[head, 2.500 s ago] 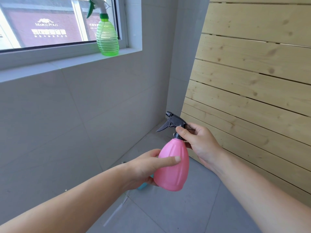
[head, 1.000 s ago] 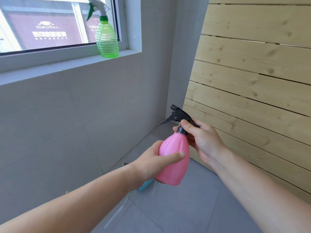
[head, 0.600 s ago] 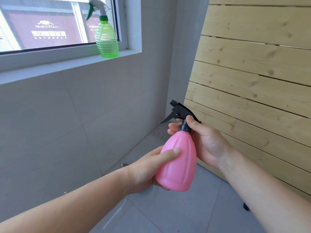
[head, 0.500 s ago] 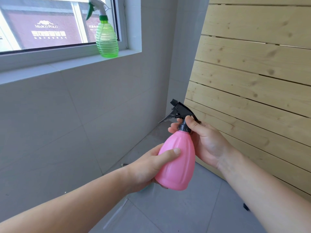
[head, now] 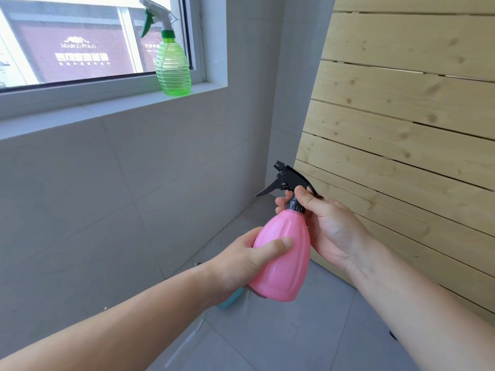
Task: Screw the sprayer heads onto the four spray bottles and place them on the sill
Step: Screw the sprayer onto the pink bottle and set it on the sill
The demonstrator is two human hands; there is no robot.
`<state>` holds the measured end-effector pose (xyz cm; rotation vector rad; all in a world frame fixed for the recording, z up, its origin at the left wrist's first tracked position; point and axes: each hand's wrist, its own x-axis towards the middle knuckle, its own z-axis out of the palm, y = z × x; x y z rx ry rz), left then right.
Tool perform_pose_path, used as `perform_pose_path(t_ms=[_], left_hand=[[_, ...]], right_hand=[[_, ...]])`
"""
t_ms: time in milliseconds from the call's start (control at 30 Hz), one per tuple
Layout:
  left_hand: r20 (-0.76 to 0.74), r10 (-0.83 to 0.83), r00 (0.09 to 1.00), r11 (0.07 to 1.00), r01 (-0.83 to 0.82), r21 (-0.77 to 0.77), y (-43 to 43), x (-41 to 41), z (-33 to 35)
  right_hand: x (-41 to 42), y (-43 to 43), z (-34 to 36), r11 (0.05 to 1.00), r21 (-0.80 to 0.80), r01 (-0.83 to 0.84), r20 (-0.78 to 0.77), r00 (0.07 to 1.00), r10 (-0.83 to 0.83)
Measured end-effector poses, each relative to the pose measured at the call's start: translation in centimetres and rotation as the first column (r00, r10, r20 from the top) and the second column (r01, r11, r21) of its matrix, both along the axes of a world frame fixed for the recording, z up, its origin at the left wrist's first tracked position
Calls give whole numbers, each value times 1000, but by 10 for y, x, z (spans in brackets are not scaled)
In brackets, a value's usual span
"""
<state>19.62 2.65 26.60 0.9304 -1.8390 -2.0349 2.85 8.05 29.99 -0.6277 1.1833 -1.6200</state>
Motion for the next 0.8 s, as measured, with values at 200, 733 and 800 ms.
perform_pose_path(t_ms=[200,733,800], left_hand=[[-54,129,990,991,-127,29,-16,8,6],[-360,391,847,889,-449,-90,-64,55,64],[-387,395,833,863,-482,-155,-77,67,78]], right_hand=[[2,5,-3,995,73,-70,-235,968,85],[67,-59,36,977,-73,-201,-384,910,158],[76,-79,46,974,-98,-202,-417,898,144]])
